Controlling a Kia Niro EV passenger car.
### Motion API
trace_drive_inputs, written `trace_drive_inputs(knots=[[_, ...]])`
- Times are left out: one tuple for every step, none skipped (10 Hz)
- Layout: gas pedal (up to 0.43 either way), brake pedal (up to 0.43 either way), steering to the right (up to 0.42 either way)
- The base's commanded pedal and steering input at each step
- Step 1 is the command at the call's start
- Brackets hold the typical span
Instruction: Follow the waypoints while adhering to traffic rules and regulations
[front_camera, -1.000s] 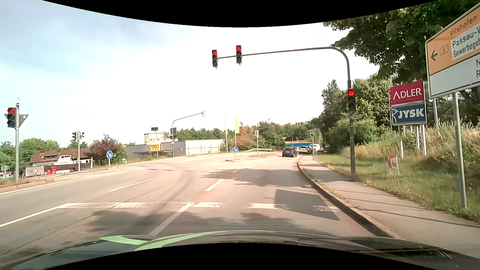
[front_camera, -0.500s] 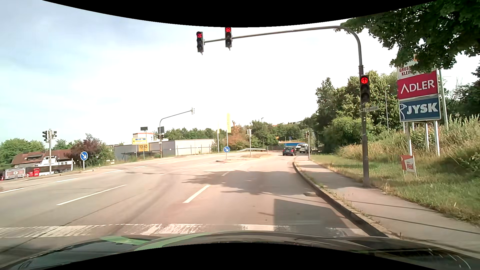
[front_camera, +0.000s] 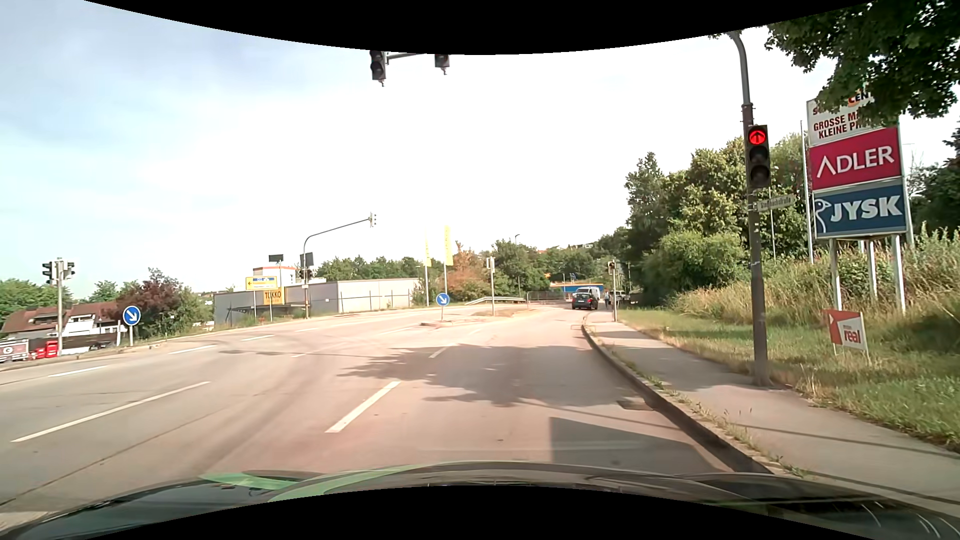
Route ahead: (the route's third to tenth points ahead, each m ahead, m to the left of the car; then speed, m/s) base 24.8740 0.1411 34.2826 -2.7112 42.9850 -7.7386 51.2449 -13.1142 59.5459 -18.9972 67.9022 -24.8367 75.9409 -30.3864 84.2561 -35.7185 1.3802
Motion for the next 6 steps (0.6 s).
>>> trace_drive_inputs(knots=[[0.000, 0.311, 0.071], [0.000, 0.311, 0.071], [0.000, 0.311, 0.071], [0.000, 0.311, 0.071], [0.000, 0.311, 0.073], [0.000, 0.311, 0.076]])
